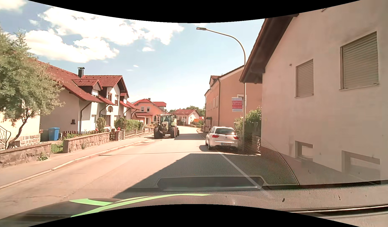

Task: Follow the waypoints while adhering to traffic rules and regulations

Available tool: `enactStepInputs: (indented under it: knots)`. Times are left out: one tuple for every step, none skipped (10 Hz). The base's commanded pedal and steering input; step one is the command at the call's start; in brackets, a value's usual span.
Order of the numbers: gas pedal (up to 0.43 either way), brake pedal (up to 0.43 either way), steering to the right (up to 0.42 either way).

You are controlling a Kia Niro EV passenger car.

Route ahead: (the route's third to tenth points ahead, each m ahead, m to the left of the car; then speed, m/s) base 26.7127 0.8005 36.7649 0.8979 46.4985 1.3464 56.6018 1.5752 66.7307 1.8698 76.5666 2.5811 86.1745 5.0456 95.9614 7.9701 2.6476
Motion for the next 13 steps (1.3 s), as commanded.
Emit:
enactStepInputs:
  knots:
    - [0.000,0.232,0.001]
    - [0.000,0.238,0.001]
    - [0.000,0.232,0.001]
    - [0.000,0.238,0.000]
    - [0.000,0.232,-0.001]
    - [0.000,0.232,-0.001]
    - [0.000,0.232,-0.003]
    - [0.000,0.232,-0.004]
    - [0.000,0.232,-0.005]
    - [0.000,0.232,-0.005]
    - [0.000,0.232,-0.005]
    - [0.000,0.232,-0.006]
    - [0.000,0.232,-0.007]
